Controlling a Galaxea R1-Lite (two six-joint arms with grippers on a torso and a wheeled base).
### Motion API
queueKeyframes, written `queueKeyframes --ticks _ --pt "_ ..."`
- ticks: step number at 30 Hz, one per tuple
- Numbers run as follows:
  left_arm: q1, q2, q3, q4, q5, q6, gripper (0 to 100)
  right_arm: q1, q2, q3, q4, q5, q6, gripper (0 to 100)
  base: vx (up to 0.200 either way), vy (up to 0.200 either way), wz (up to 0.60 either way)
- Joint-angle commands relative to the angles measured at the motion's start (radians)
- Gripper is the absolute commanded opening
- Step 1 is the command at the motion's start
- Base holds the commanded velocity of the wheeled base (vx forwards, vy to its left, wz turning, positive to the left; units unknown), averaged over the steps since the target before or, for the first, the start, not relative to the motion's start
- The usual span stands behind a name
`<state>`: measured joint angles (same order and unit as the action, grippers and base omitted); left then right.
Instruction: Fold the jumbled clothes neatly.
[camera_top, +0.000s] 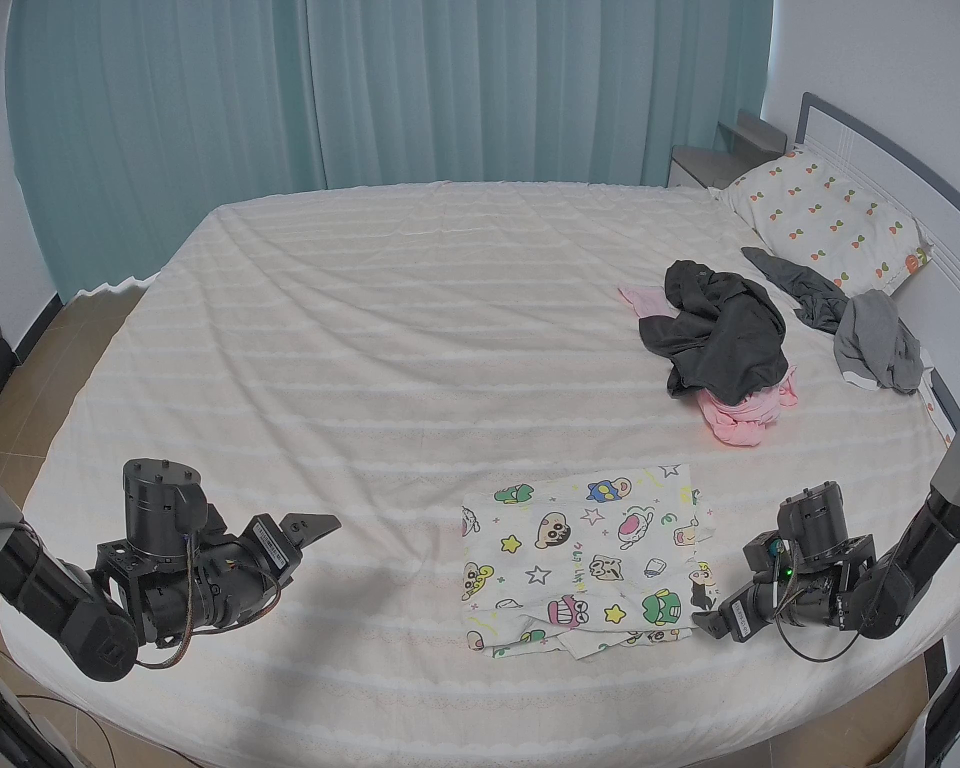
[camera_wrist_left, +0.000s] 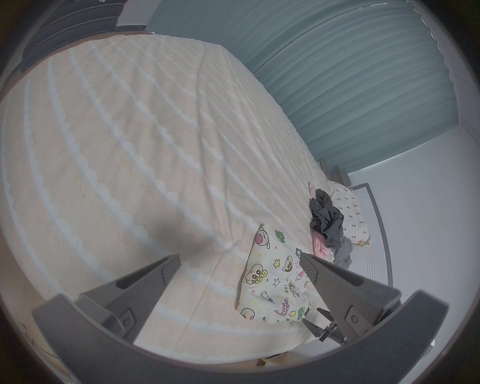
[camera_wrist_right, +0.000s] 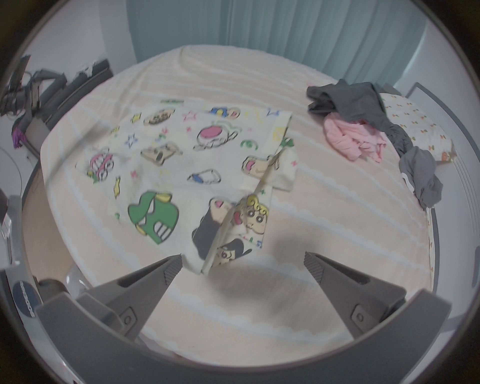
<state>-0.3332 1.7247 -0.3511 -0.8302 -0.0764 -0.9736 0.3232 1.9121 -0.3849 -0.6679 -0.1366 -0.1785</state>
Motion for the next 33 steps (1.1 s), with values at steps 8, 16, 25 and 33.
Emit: queueKeyframes --ticks 8,16,25,33 --pt "-0.003 0.01 0.001 -0.001 0.0 0.0 100 -0.058 -0.125 -0.029 -0.055 0.29 0.498 100 0.0 0.0 0.0" --pt "-0.009 0.015 0.003 -0.001 0.0 -0.005 100 -0.073 0.016 -0.124 -0.047 0.407 0.63 100 0.0 0.0 0.0" --pt "-0.017 0.015 0.004 -0.001 0.0 -0.005 100 -0.065 0.2 -0.209 -0.056 0.396 0.622 100 0.0 0.0 0.0" --pt "-0.017 0.023 0.004 -0.001 0.0 -0.005 100 -0.056 0.234 -0.247 -0.045 0.399 0.623 0 0.0 0.0 0.0"
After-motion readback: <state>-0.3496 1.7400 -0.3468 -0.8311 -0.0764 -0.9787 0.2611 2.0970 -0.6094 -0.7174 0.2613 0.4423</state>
